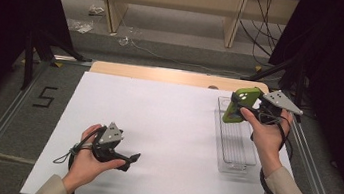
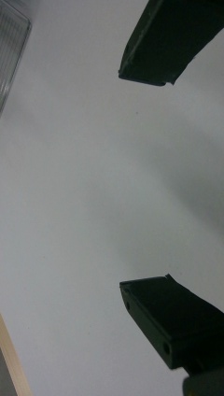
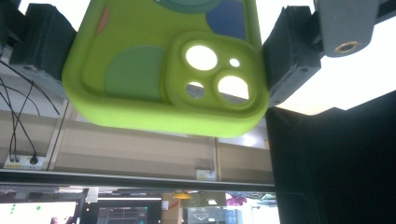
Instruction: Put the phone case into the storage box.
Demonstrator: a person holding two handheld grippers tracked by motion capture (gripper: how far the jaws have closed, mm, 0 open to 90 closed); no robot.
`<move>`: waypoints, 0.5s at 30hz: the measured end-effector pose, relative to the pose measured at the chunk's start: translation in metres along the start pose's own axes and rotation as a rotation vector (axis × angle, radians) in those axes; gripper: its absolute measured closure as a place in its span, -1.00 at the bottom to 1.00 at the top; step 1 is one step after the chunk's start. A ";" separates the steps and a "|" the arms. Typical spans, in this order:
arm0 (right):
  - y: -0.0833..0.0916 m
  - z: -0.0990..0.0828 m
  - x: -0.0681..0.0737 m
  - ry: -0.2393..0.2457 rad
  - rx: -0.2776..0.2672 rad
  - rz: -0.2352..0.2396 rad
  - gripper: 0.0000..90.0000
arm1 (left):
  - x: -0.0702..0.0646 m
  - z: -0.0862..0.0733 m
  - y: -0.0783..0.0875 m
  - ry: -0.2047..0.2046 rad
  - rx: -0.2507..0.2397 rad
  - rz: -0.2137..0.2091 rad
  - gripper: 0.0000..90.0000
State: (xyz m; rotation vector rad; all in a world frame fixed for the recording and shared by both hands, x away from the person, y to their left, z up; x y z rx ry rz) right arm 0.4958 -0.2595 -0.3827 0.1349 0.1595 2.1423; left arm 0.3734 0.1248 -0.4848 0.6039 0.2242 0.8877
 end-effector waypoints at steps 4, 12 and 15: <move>-0.001 -0.001 -0.002 -0.004 0.003 -0.004 -0.62 | 0.000 0.000 0.000 -0.001 0.003 -0.001 -0.98; -0.003 -0.001 -0.007 -0.006 0.003 -0.017 -0.62 | 0.000 0.000 0.000 -0.001 0.003 0.001 -0.98; -0.004 -0.001 -0.009 -0.004 0.002 -0.021 -0.62 | 0.000 0.000 0.000 0.000 0.002 0.002 -0.98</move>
Point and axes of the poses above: each handheld gripper's, and its own axes: y roughly backward along the jaws, z roughly out of its top, x roughly to its left, the point moved 5 cm from there along -y, roughly forward along the jaws, and after that the axes turned 7 degrees about z, right-handed, at the moved point
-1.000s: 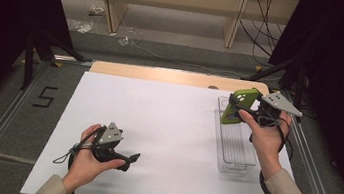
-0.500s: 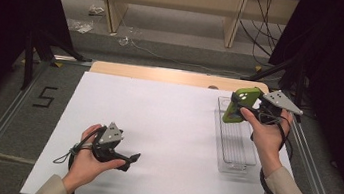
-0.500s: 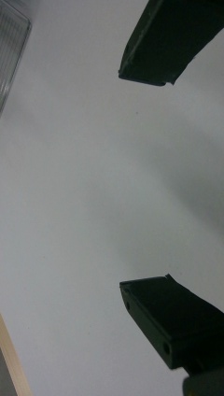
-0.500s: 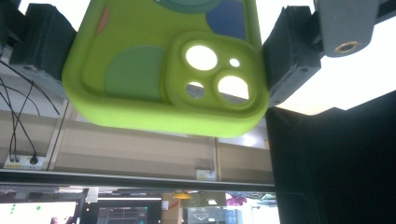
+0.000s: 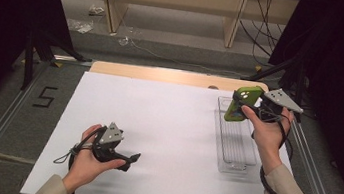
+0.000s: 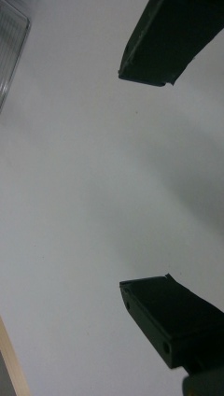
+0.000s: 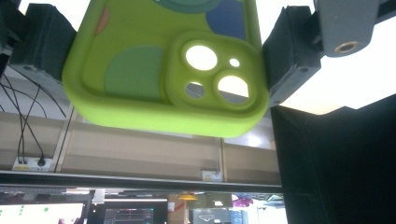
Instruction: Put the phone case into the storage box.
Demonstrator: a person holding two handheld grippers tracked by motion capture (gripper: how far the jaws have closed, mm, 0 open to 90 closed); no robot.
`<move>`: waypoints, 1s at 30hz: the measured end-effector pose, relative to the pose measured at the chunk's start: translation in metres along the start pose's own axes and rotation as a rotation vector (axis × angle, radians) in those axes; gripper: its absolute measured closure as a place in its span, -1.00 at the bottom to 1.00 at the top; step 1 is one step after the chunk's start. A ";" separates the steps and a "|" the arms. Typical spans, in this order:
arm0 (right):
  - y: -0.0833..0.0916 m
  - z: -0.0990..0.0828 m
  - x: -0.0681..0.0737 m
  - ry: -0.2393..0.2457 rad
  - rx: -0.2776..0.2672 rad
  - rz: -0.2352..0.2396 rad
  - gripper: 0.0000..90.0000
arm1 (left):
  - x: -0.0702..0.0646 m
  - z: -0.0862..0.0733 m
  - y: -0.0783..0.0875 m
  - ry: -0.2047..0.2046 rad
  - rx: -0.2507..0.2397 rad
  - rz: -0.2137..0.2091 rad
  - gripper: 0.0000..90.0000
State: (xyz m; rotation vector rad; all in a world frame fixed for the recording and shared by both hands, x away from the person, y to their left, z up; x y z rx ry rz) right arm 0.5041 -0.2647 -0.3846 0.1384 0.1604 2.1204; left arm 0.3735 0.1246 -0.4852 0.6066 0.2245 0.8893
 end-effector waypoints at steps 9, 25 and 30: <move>-0.006 0.000 -0.004 0.003 0.005 -0.010 -0.62 | 0.000 0.000 0.000 0.000 0.000 0.000 -0.98; -0.016 -0.001 -0.013 0.002 0.011 -0.027 -0.62 | 0.000 0.000 0.000 0.001 -0.001 0.003 -0.98; -0.018 -0.002 -0.015 0.004 0.018 -0.032 -0.62 | 0.000 0.000 0.000 0.001 -0.002 0.003 -0.98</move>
Point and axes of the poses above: each handheld gripper's, and its own axes: y roughly backward along the jaws, z roughly out of its top, x roughly to its left, the point moved 5 cm from there along -y, roughly forward along the jaws, and after that the axes turned 7 degrees about z, right-handed, at the moved point
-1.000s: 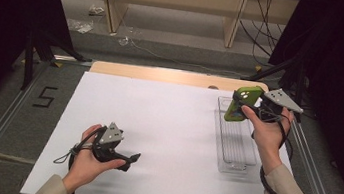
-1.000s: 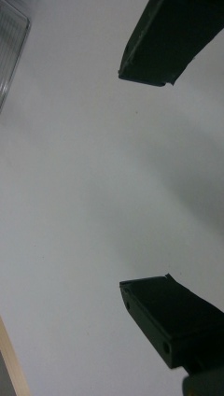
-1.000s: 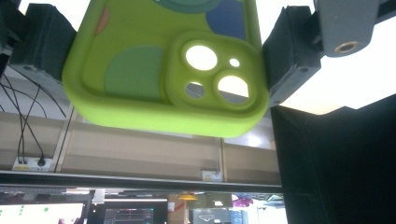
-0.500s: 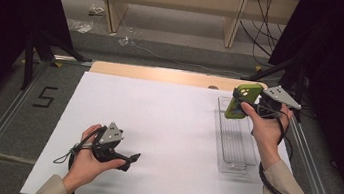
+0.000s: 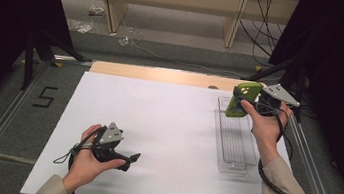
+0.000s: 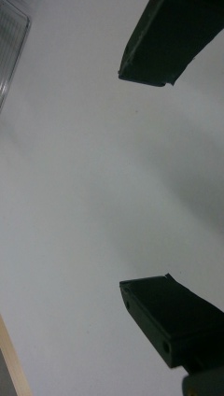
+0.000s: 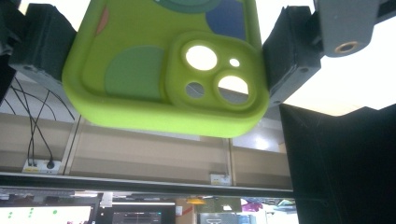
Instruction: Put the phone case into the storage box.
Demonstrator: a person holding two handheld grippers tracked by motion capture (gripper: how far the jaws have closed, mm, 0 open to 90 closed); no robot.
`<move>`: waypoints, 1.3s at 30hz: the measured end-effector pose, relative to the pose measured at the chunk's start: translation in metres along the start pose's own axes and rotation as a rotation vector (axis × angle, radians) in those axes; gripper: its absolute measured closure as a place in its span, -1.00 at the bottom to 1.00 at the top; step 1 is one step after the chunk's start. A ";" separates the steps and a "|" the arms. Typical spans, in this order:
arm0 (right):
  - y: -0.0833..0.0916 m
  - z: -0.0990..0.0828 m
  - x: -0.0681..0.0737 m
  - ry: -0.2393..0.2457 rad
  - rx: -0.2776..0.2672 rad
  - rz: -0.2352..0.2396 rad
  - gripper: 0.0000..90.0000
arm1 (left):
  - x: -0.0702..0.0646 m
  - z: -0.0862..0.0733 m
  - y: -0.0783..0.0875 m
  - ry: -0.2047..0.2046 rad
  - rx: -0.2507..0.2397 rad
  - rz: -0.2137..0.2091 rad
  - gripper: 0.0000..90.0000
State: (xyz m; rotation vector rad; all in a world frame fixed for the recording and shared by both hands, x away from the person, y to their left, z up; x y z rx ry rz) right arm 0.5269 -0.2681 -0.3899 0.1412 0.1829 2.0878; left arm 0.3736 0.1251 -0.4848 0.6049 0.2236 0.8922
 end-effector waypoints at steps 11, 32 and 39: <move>-0.005 -0.002 -0.004 0.000 0.004 -0.011 -0.62 | 0.000 0.000 0.000 0.000 0.002 0.000 -0.98; -0.014 -0.002 -0.006 0.002 0.012 -0.010 -0.62 | 0.000 0.000 0.000 -0.001 0.000 0.002 -0.98; -0.016 -0.002 -0.007 0.003 0.016 -0.012 -0.62 | 0.000 0.000 0.000 0.000 0.001 0.002 -0.98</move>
Point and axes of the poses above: each handheld gripper's, and its own axes: y roughly backward along the jaws, z roughly out of its top, x roughly to its left, the point moved 5 cm from there along -y, roughly forward along the jaws, and after that the axes turned 7 degrees about z, right-handed, at the moved point
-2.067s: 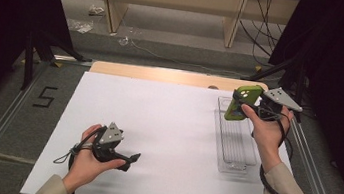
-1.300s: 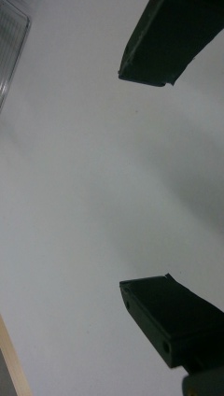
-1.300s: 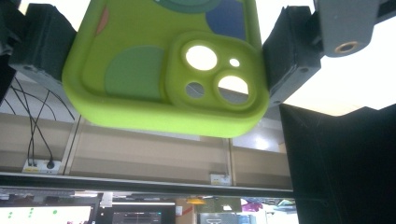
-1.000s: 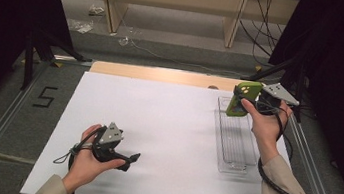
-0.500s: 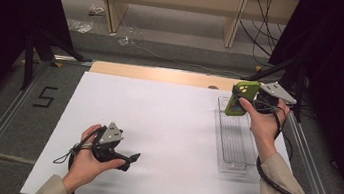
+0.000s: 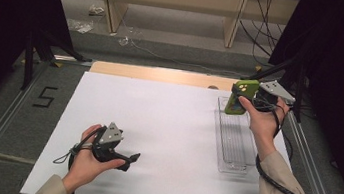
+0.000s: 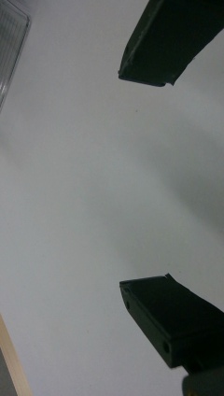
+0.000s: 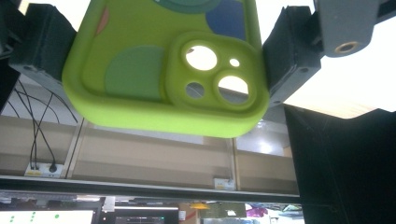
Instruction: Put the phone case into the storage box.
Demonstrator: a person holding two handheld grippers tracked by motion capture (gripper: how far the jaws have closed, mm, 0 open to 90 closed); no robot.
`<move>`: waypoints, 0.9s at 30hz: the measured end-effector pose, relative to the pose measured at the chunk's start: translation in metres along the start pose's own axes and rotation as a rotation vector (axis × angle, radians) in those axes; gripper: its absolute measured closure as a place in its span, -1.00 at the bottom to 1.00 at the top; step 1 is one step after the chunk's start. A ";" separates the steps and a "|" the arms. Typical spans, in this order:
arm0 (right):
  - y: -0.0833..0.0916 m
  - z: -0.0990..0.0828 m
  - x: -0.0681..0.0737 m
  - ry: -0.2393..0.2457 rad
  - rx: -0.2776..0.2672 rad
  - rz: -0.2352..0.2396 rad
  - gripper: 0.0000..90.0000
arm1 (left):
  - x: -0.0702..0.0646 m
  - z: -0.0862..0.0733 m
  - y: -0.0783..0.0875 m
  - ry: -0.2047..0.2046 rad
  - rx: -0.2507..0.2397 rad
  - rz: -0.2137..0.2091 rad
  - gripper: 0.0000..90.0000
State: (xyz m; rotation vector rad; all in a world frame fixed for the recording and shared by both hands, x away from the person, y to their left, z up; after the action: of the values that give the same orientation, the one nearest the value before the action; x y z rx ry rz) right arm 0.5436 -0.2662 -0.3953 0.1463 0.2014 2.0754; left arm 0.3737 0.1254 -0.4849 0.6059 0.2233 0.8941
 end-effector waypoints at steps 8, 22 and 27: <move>-0.005 -0.001 0.000 0.004 0.006 -0.001 -0.62 | 0.000 0.000 0.000 -0.001 0.000 0.001 -0.98; -0.011 -0.004 -0.005 0.005 0.019 -0.015 -0.62 | 0.000 0.000 0.000 0.000 0.001 0.001 -0.98; -0.013 -0.005 -0.006 0.002 0.021 -0.015 -0.62 | 0.000 0.000 0.000 0.003 -0.002 0.002 -0.98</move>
State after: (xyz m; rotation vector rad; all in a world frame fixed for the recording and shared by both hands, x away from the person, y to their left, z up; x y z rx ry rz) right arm 0.5566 -0.2654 -0.4027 0.1552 0.2254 2.0586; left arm 0.3738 0.1256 -0.4846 0.6026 0.2247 0.8977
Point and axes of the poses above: each handheld gripper's, and its own axes: y roughly backward along the jaws, z roughly out of its top, x roughly to its left, the point moved 5 cm from there along -y, roughly forward along the jaws, and after that the axes turned 7 degrees about z, right-handed, at the moved point
